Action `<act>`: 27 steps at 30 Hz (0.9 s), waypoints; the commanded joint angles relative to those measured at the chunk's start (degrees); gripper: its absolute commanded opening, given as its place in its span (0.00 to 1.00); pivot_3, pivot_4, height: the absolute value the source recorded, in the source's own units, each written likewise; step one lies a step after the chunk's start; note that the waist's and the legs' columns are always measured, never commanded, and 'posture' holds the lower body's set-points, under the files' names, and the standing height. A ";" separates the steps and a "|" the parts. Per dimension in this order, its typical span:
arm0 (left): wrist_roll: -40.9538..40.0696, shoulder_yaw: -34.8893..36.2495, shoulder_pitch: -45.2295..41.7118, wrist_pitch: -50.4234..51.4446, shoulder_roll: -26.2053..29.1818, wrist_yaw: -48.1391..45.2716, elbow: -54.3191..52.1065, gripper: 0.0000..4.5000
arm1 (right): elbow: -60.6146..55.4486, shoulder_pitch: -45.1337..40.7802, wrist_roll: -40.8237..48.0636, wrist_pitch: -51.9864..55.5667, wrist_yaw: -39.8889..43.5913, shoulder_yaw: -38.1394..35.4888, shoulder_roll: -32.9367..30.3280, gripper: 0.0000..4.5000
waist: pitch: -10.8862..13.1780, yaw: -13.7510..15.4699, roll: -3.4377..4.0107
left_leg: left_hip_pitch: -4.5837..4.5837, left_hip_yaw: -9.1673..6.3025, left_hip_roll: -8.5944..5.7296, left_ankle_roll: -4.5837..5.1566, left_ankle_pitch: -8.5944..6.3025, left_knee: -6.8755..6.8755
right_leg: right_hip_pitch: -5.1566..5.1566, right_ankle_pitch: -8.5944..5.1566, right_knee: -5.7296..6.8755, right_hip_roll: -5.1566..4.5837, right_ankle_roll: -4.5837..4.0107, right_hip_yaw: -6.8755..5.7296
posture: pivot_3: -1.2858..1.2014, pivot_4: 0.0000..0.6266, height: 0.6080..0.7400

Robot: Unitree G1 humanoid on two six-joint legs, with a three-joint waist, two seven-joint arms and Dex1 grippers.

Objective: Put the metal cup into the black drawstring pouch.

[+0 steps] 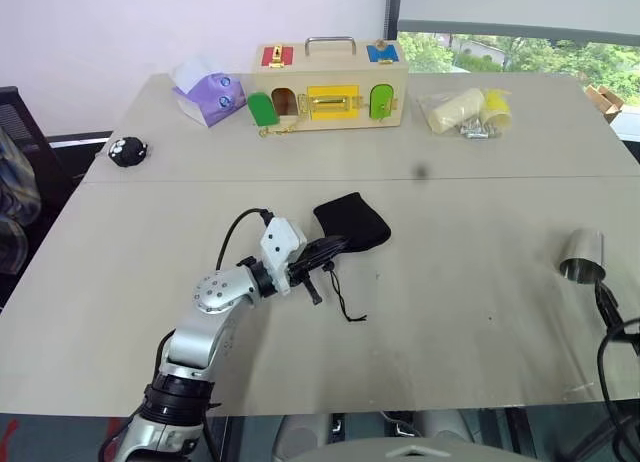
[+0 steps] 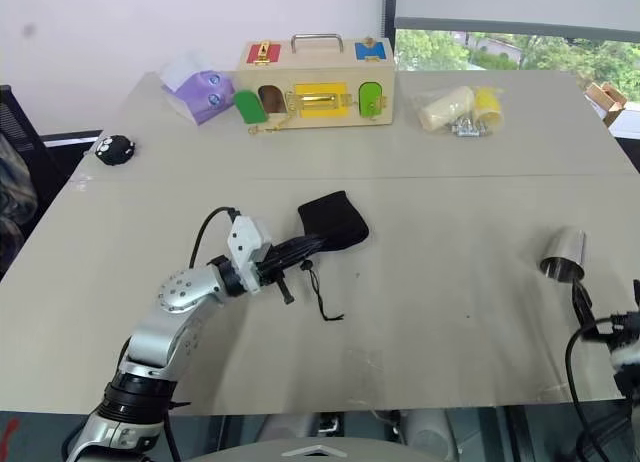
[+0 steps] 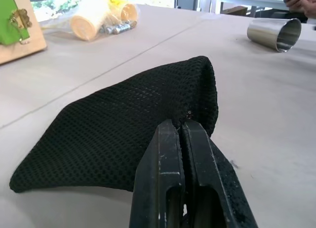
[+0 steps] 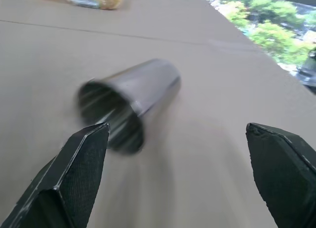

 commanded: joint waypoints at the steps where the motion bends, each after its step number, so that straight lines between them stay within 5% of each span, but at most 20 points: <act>1: 0.51 -0.29 -1.16 -1.32 -0.70 -0.10 0.12 0.01 | 3.14 -3.91 1.06 0.31 -0.89 -0.74 -1.16 1.00 | 0.00 0.03 0.01 | 0.00 0.00 0.00 0.00 0.00 -0.02 | 0.00 0.00 0.00 0.01 0.00 0.00 | 0.52 0.24 1.00; 8: 1.83 -1.22 -1.25 -2.07 -1.81 0.37 0.43 0.00 | 16.17 -14.58 -2.93 -0.63 -0.56 2.11 -5.57 0.94 | 0.02 -0.15 -0.01 | -0.01 0.16 -0.05 0.01 0.01 0.00 | -0.01 0.00 -0.02 0.00 0.06 0.08 | 0.52 0.24 1.00; 13: 1.47 -0.66 -0.96 -2.01 -1.86 0.76 0.50 0.00 | 18.23 -15.80 -4.01 -2.30 0.11 3.07 -6.17 0.53 | 0.02 -0.02 0.00 | 0.03 0.12 -0.03 0.00 0.01 -0.07 | 0.00 -0.01 0.03 0.02 0.06 0.05 | 0.52 0.24 1.00; 16: 1.56 -0.90 -0.83 -1.96 -1.91 0.86 0.55 0.00 | 16.98 -15.23 -3.86 -2.62 0.42 3.41 -5.87 0.17 | 0.02 -0.13 0.00 | 0.03 0.16 -0.03 0.00 0.01 -0.07 | 0.00 -0.01 0.01 0.00 0.07 0.08 | 0.52 0.24 1.00; 18: 1.50 -1.02 -1.12 -1.64 -2.04 0.95 0.54 0.00 | 12.35 -13.95 -1.64 -1.55 2.85 4.47 -5.31 0.01 | 0.02 -0.11 0.00 | 0.04 0.17 -0.03 0.00 0.01 -0.06 | 0.00 -0.01 0.00 -0.01 0.07 0.09 | 0.52 0.24 1.00; 27: 0.59 -0.76 -3.77 -1.12 -2.70 0.40 2.58 0.00 | -20.83 -7.26 7.89 14.79 13.81 22.83 -7.87 0.01 | 0.06 -0.15 -0.06 | 0.10 0.14 0.02 0.00 0.00 -0.11 | 0.01 -0.01 0.03 -0.01 0.07 0.09 | 0.52 0.24 1.00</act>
